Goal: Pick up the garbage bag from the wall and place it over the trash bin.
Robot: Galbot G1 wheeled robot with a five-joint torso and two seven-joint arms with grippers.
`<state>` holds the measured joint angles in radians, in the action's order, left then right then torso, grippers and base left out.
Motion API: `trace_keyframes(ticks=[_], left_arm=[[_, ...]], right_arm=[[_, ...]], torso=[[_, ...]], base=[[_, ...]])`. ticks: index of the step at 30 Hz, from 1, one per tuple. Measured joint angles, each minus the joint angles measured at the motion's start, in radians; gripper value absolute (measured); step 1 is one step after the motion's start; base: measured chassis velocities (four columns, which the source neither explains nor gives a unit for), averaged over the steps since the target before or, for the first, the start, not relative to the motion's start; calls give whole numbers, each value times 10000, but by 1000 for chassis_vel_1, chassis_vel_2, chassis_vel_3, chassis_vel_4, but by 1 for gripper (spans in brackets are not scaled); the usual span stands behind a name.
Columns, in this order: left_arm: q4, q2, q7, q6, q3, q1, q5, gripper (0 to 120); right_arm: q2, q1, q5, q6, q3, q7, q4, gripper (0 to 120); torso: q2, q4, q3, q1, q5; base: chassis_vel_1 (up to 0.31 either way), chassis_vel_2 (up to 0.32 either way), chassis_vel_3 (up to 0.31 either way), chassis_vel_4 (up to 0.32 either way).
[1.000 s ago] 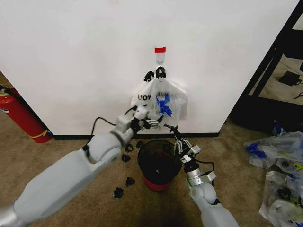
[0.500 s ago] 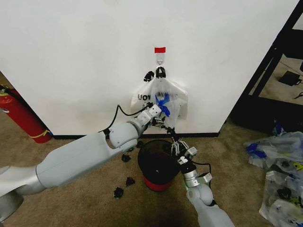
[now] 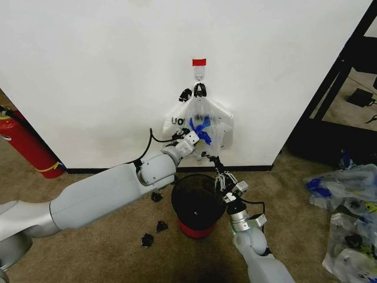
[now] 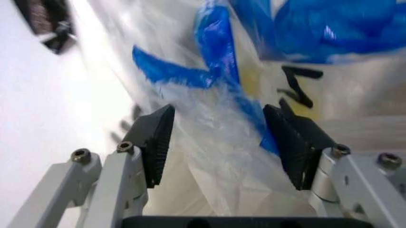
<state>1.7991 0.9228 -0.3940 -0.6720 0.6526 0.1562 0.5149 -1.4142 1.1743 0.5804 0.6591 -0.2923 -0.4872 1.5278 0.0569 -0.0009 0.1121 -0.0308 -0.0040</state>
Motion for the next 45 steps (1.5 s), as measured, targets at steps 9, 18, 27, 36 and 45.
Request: trace_keyframes(ticks=[9,18,27,36,45], left_arm=[[434,-91,-222,-31,-462,424,43,47],[953,-285,-289,-243,-1083,945,172,49],[1253,-575,-286,-266,-1762,1861,316,73],[1304,-724,-454,-273,-1968,2008,349,74],[1853,-1066,-575,-298,-2224,2359,439,40]], right_arm=[[-18,5,2,16,-30,106,-105,0],[-34,72,-5,24,-117,193,-111,0],[-136,108,-95,37,-135,205,-55,0],[-289,157,-258,40,-54,271,110,0],[-303,180,-317,39,-52,347,214,0]], torso=[[0,0,0,0,0],[0,-1,0,0,0],[1,0,0,0,-2],[1,-1,0,0,-1],[1,0,0,0,-1]], base=[[0,0,0,0],[0,0,0,0],[0,0,0,0],[0,0,0,0],[0,0,0,0]])
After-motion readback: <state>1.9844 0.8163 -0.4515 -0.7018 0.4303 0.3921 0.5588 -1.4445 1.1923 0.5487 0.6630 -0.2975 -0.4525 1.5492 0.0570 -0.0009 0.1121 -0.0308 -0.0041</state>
